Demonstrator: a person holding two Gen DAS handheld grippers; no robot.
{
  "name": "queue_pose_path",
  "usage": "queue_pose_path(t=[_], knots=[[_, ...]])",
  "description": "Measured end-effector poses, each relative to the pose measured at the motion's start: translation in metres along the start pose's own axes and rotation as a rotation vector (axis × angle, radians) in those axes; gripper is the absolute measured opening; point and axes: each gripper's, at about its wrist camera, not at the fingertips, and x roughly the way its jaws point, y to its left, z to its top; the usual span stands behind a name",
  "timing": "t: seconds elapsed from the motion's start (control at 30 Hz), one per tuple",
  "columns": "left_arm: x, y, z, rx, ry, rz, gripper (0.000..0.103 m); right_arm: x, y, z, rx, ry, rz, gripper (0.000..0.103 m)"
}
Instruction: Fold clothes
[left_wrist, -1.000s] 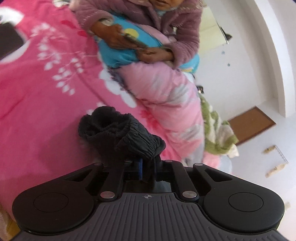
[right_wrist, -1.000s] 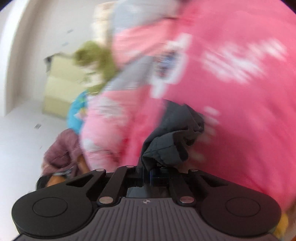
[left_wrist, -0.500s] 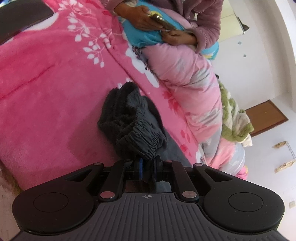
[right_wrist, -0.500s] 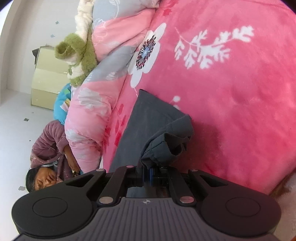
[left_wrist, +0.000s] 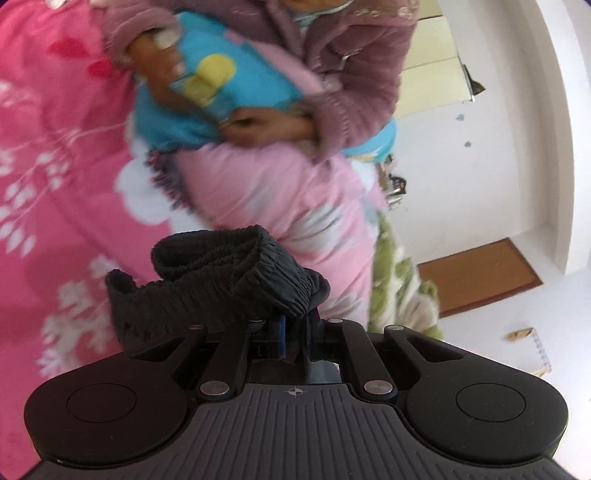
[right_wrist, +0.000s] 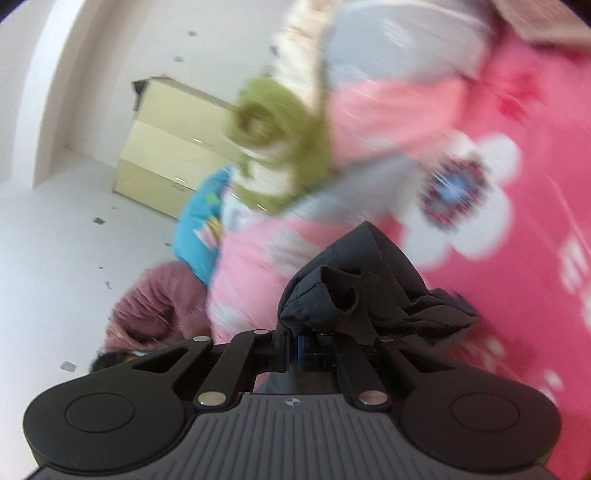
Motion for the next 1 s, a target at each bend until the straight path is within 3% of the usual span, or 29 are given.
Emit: queue_pose_path(t=[0.2,0.43,0.6,0.7,0.77,0.87,0.93,1.0], knots=[[0.000,-0.025,-0.002,0.048,-0.025,-0.015,0.007,0.008,0.033,0.036,-0.026,-0.048,0.066,0.004],[-0.052,0.007,-0.051,0.150,0.006,-0.022,0.007,-0.030,-0.005,0.007,-0.043,-0.013,0.126,0.004],[-0.089,0.075,-0.106,0.116,0.068,0.025,0.007,-0.073,-0.073,-0.054,-0.010,0.048,0.108,0.004],[-0.081,0.126,-0.128,0.029,0.137,0.089,0.007,-0.079,-0.129,-0.091,0.073,0.122,-0.018,0.004],[-0.077,0.150,-0.136,-0.046,0.160,0.094,0.007,-0.077,-0.165,-0.108,0.168,0.156,-0.085,0.004],[-0.088,0.163,-0.142,-0.068,0.140,0.057,0.007,-0.086,-0.195,-0.127,0.271,0.163,-0.112,0.008],[-0.095,0.167,-0.143,-0.062,0.133,0.047,0.007,-0.103,-0.193,-0.136,0.251,0.129,-0.084,0.016],[-0.099,0.170,-0.142,-0.047,0.132,0.041,0.008,-0.122,-0.187,-0.140,0.225,0.097,-0.091,0.032]])
